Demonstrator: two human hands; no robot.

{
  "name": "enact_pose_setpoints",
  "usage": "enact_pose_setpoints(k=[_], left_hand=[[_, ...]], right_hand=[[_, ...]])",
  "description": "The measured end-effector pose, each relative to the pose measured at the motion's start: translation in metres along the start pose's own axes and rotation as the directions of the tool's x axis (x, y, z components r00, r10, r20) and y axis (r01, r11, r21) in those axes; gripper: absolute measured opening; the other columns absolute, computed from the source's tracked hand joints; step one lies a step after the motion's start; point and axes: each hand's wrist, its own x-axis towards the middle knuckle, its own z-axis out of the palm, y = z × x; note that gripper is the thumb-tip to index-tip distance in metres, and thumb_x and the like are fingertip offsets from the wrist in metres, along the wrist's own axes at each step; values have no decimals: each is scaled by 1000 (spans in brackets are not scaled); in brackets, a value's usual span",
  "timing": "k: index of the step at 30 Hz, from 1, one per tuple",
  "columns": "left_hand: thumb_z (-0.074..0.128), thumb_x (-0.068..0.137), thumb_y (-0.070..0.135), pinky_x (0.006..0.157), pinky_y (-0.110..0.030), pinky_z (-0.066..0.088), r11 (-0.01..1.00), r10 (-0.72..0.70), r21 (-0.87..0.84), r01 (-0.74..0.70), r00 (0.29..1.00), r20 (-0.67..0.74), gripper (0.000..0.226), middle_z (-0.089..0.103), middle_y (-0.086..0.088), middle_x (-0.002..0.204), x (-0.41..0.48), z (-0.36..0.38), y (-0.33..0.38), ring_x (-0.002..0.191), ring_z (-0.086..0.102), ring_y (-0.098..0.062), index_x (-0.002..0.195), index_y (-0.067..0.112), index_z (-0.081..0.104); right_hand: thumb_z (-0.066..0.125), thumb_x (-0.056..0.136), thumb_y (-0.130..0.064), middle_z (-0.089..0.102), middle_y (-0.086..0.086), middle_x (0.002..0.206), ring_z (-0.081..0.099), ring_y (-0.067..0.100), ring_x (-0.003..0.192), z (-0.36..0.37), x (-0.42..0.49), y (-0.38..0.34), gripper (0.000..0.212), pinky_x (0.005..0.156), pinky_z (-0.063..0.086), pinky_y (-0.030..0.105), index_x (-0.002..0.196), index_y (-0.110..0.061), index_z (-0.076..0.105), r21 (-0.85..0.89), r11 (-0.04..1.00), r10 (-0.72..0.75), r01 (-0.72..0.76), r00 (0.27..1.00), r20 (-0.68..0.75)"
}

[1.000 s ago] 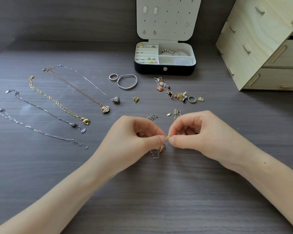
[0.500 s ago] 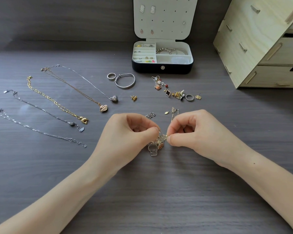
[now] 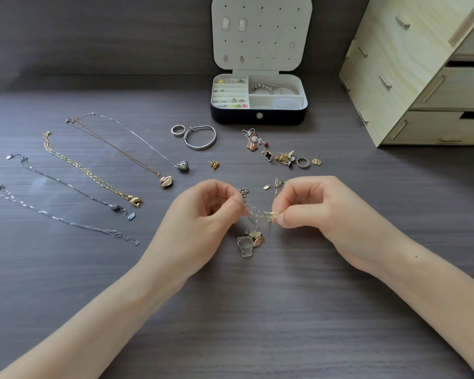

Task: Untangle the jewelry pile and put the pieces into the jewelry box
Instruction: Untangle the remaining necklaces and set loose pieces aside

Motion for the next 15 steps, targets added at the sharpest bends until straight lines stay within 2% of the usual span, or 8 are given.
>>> enact_pose_setpoints(k=[3,7,11,15], left_hand=[[57,89,11,62,-5,40,1000,-7,-7,7,1000,-6,15,70,10,71,1,0,0,65,59,2,74,14,61],[55,88,2,51,-5,36,1000,-22,-11,22,999,24,12,71,7,68,2,-1,2,55,55,4,77,3,61],[57,85,2,69,-16,46,999,-50,0,50,996,77,13,73,8,75,4,-2,4,63,60,-4,74,8,60],[62,80,5,70,-20,44,997,-79,20,78,993,87,12,73,4,72,5,0,7,62,57,-6,70,12,59]], right_hand=[[61,56,-15,61,12,72,49,17,71,-1,1,-2,1,72,33,35,55,-14,61,35,999,2,-2,1000,-15],[62,54,-16,64,9,72,50,16,72,-1,2,-3,4,72,33,35,51,-19,61,31,1000,3,-3,1000,-9],[61,53,-16,65,5,70,51,17,73,0,3,-2,6,72,33,35,50,-20,60,28,1000,1,-1,1000,2],[59,53,-13,66,4,68,49,15,70,-1,4,-2,10,63,34,28,47,-20,60,49,999,-7,6,1000,6]])
